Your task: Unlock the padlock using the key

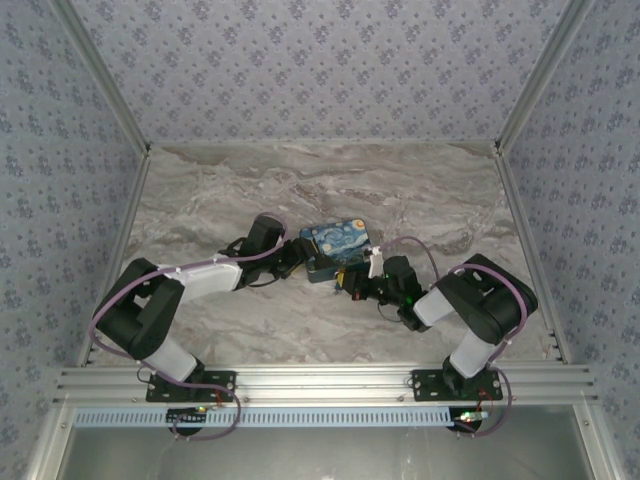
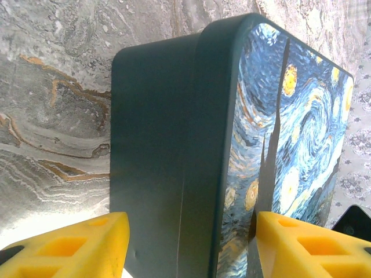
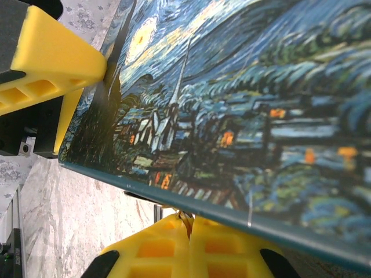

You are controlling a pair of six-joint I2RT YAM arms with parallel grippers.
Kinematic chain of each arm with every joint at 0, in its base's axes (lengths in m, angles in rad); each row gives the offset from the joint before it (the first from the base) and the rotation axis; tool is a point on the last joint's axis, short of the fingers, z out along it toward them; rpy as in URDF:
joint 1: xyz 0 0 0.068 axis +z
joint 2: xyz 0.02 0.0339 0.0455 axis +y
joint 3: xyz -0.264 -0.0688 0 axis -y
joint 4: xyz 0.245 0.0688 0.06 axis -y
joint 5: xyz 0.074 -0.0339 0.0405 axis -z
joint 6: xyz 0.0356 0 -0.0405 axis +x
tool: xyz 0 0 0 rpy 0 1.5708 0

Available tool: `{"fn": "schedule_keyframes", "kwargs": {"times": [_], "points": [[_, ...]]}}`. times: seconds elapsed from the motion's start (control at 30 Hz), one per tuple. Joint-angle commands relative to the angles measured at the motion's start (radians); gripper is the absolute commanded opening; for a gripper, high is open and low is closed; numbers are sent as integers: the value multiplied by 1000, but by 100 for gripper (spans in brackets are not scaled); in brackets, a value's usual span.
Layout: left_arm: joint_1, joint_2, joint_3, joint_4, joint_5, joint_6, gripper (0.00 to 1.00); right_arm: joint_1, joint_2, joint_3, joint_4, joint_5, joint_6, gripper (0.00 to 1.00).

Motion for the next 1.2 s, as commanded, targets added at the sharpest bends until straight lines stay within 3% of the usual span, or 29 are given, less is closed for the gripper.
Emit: {"fn": "schedule_keyframes", "kwargs": {"times": [0.0, 0.77, 0.97, 1.17], "points": [[-5, 0, -14, -69, -15, -2, 59, -7, -30, -10, -5, 47, 22, 3], [-14, 14, -65, -48, -12, -11, 59, -55, -141, -43, 1, 169, 204, 2], [-14, 24, -61, -37, -10, -15, 59, -54, -217, -41, -52, 238, 284, 2], [-14, 26, -54, -38, -14, -13, 60, -63, -298, -19, -222, 264, 254, 2]]}}
